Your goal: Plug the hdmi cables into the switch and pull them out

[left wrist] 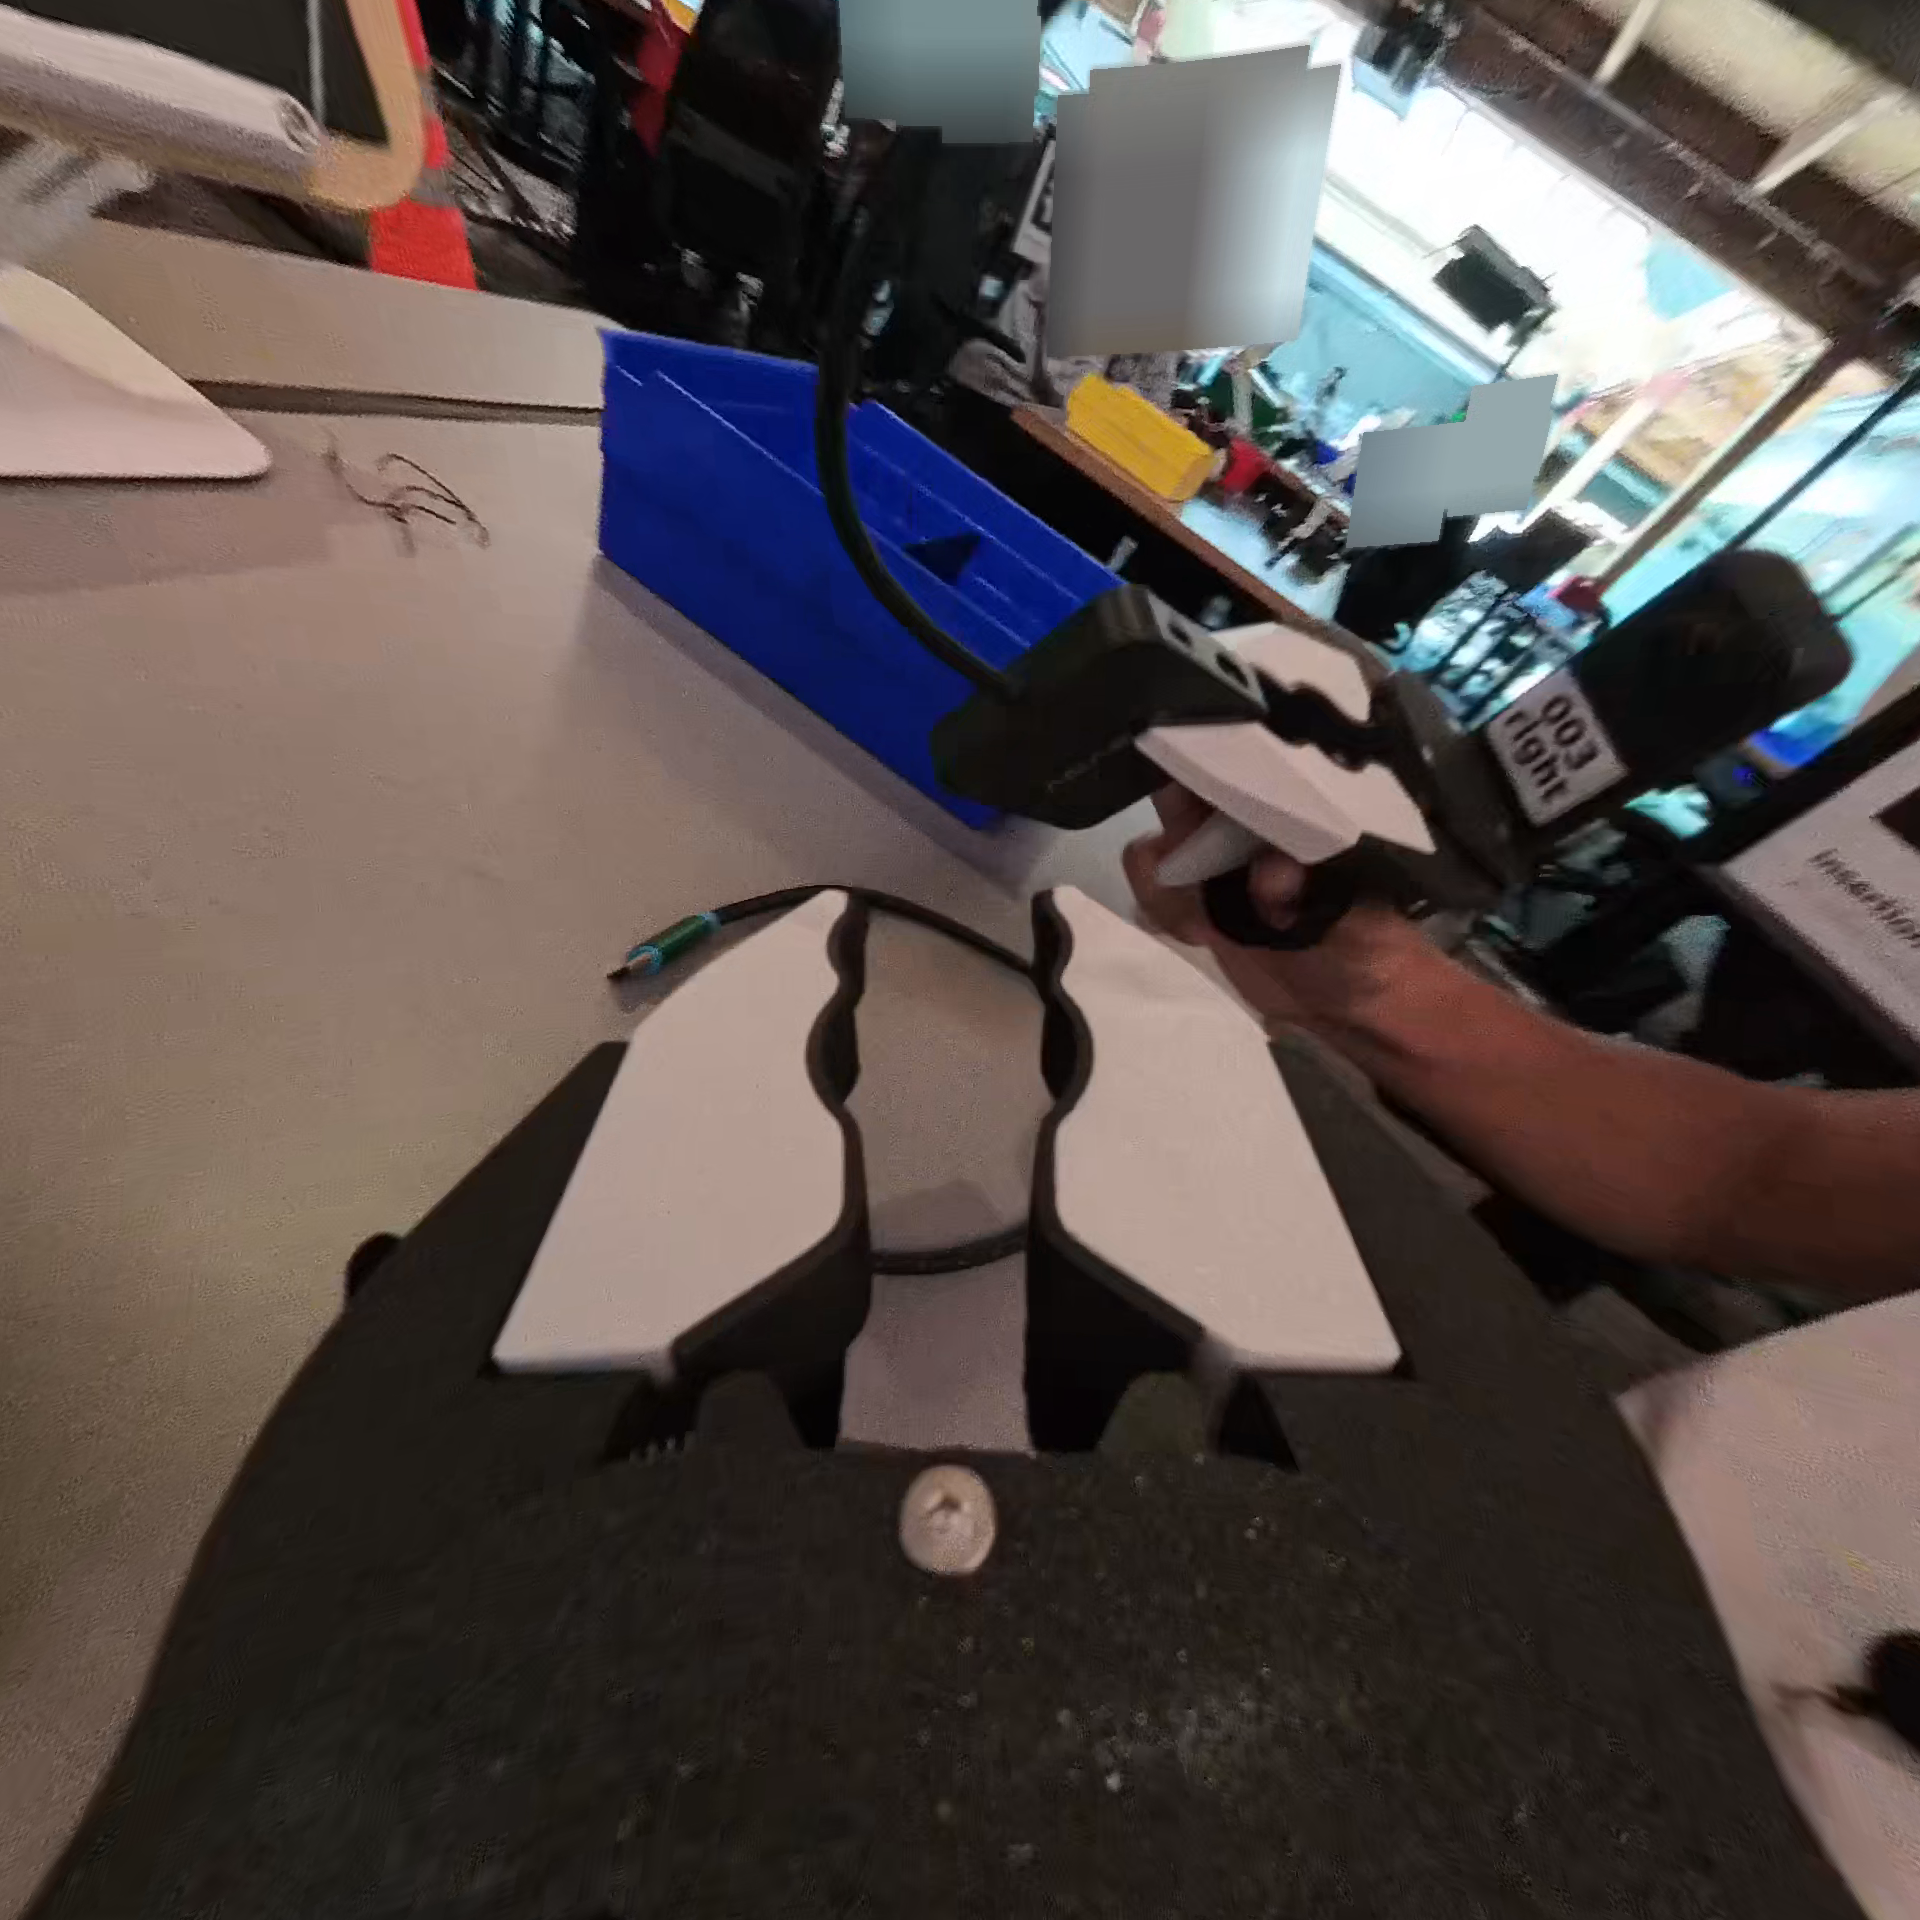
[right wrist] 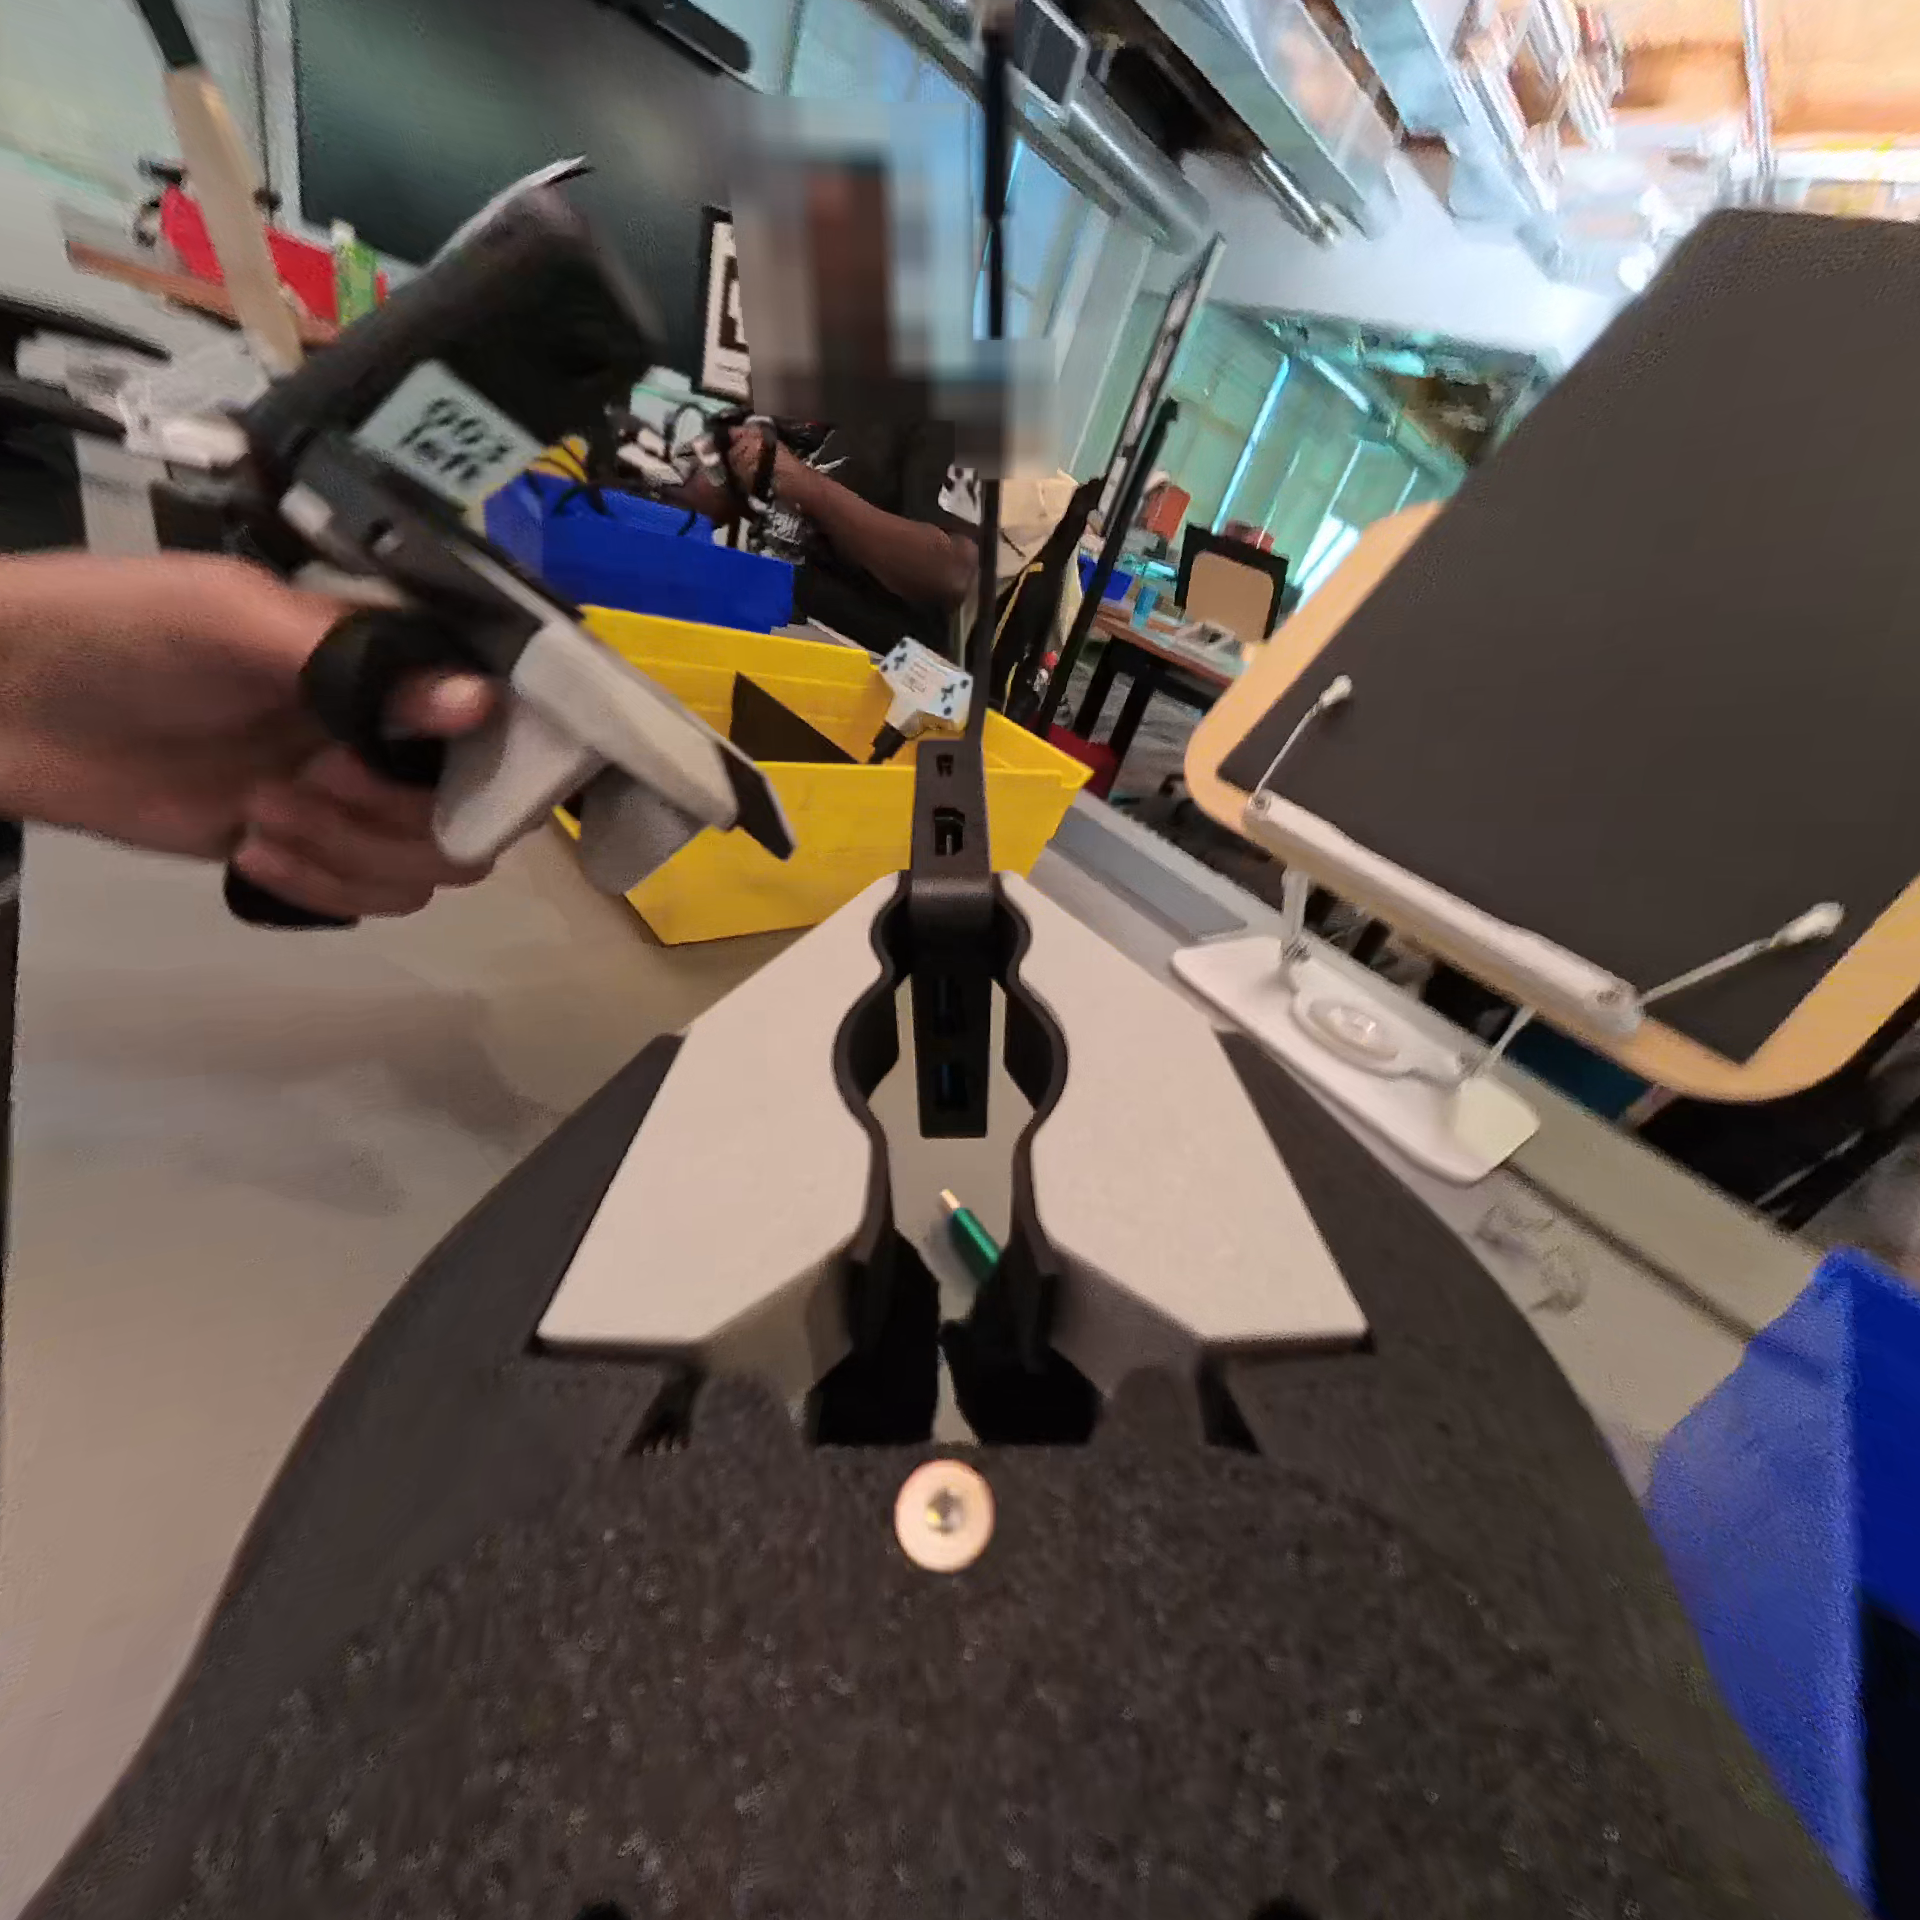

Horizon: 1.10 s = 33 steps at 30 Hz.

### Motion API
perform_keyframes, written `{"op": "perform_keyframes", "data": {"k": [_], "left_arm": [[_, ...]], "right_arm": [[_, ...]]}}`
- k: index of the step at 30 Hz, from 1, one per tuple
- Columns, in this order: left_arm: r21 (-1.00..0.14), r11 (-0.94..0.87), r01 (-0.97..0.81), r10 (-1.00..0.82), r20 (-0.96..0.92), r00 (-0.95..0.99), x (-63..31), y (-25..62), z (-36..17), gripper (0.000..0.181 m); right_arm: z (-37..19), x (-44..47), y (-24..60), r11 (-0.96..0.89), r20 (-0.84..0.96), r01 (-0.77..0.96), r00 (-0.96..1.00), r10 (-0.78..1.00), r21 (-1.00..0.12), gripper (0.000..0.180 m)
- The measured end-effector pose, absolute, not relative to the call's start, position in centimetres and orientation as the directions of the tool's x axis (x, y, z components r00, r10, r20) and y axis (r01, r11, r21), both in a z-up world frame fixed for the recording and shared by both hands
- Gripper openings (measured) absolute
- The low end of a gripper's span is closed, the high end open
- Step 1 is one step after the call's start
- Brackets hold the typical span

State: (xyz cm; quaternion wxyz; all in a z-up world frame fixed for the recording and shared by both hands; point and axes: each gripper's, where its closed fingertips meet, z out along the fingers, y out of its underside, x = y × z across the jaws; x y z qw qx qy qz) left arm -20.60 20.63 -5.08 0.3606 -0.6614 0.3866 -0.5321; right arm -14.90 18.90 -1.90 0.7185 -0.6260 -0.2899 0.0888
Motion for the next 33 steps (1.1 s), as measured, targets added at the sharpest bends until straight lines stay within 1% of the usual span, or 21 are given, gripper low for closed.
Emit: {"op": "perform_keyframes", "data": {"k": [1, 3, 5, 7, 8, 9, 11, 15, 17, 19, 21, 22, 24, 25, 26, 28, 29, 31, 33], "left_arm": [[-0.914, -0.387, -0.122, -0.915, 0.363, 0.177, -20.5, 20.7, -5.4, 0.032], [-0.953, -0.260, -0.155, -0.942, 0.215, 0.258, -20.0, 20.7, -6.3, 0.038], [-0.958, -0.161, -0.239, -0.946, 0.080, 0.313, -19.1, 20.2, -7.4, 0.051], [-0.939, -0.104, -0.328, -0.933, -0.023, 0.360, -18.2, 19.9, -8.5, 0.071], [-0.932, -0.075, -0.355, -0.927, -0.066, 0.370, -17.8, 19.7, -8.8, 0.078], [-0.924, -0.052, -0.378, -0.918, -0.105, 0.382, -17.5, 19.6, -9.0, 0.081], [-0.918, -0.015, -0.397, -0.901, -0.160, 0.404, -17.1, 19.6, -9.0, 0.082], [-0.915, 0.004, -0.404, -0.892, -0.185, 0.412, -17.4, 19.8, -8.7, 0.075], [-0.911, 0.019, -0.412, -0.913, -0.184, 0.365, -17.7, 19.6, -8.6, 0.073], [-0.913, 0.034, -0.406, -0.951, -0.154, 0.267, -18.3, 18.9, -8.2, 0.073], [-0.933, -0.011, -0.359, -0.985, -0.052, 0.164, -19.2, 18.4, -7.3, 0.073], [-0.939, -0.059, -0.338, -0.996, 0.032, 0.087, -19.7, 17.8, -6.9, 0.073], [-0.933, -0.169, -0.317, -0.972, 0.212, -0.105, -20.8, 16.0, -6.3, 0.073], [-0.929, -0.202, -0.310, -0.946, 0.266, -0.182, -21.4, 15.2, -6.0, 0.073], [-0.926, -0.220, -0.307, -0.922, 0.301, -0.245, -21.9, 14.5, -5.8, 0.073], [-0.918, -0.239, -0.317, -0.877, 0.344, -0.335, -22.4, 13.2, -5.6, 0.073], [-0.914, -0.238, -0.329, -0.861, 0.355, -0.364, -22.4, 12.7, -5.7, 0.073], [-0.908, -0.226, -0.353, -0.842, 0.364, -0.398, -22.3, 11.9, -5.9, 0.073], [-0.905, -0.211, -0.370, -0.839, 0.362, -0.406, -22.0, 11.4, -6.3, 0.073]], "right_arm": [[-2.1, -14.6, 19.2, 0.153, 0.226, 0.172, 0.834, 0.504, -0.973, 0.012], [-2.4, -14.9, 19.6, 0.037, 0.011, -0.011, 0.835, 0.551, -0.999, 0.012], [-2.5, -15.0, 19.9, -0.049, -0.175, -0.178, 0.813, 0.555, -0.983, 0.013], [-3.1, -14.7, 20.4, -0.116, -0.291, -0.270, 0.817, 0.497, -0.956, 0.013], [-3.5, -14.8, 20.5, -0.146, -0.342, -0.310, 0.810, 0.477, -0.939, 0.013], [-3.7, -15.1, 20.5, -0.174, -0.387, -0.347, 0.795, 0.467, -0.922, 0.013], [-4.1, -16.0, 20.3, -0.216, -0.456, -0.402, 0.762, 0.460, -0.890, 0.013], [-4.4, -18.2, 19.8, -0.251, -0.474, -0.403, 0.730, 0.493, -0.880, 0.013], [-4.3, -18.6, 19.6, -0.254, -0.448, -0.370, 0.730, 0.516, -0.894, 0.014], [-3.7, -19.2, 19.0, -0.252, -0.399, -0.309, 0.691, 0.603, -0.917, 0.019], [-2.2, -19.2, 18.1, -0.199, -0.333, -0.277, 0.617, 0.713, -0.940, 0.034], [-1.5, -18.7, 17.7, -0.173, -0.302, -0.267, 0.586, 0.752, -0.948, 0.036], [-1.3, -17.5, 17.3, -0.146, -0.250, -0.225, 0.556, 0.792, -0.963, 0.047], [-1.6, -17.2, 16.9, -0.154, -0.240, -0.202, 0.529, 0.814, -0.967, 0.053], [-2.0, -17.4, 16.4, -0.183, -0.254, -0.190, 0.485, 0.837, -0.965, 0.056], [-2.7, -18.7, 15.5, -0.243, -0.295, -0.176, 0.412, 0.862, -0.954, 0.076], [-3.1, -19.7, 15.2, -0.244, -0.285, -0.153, 0.392, 0.874, -0.958, 0.087], [-3.5, -21.6, 14.3, -0.209, -0.238, -0.120, 0.360, 0.902, -0.971, 0.096], [-3.5, -22.9, 13.9, -0.205, -0.235, -0.122, 0.343, 0.910, -0.971, 0.096]]}}
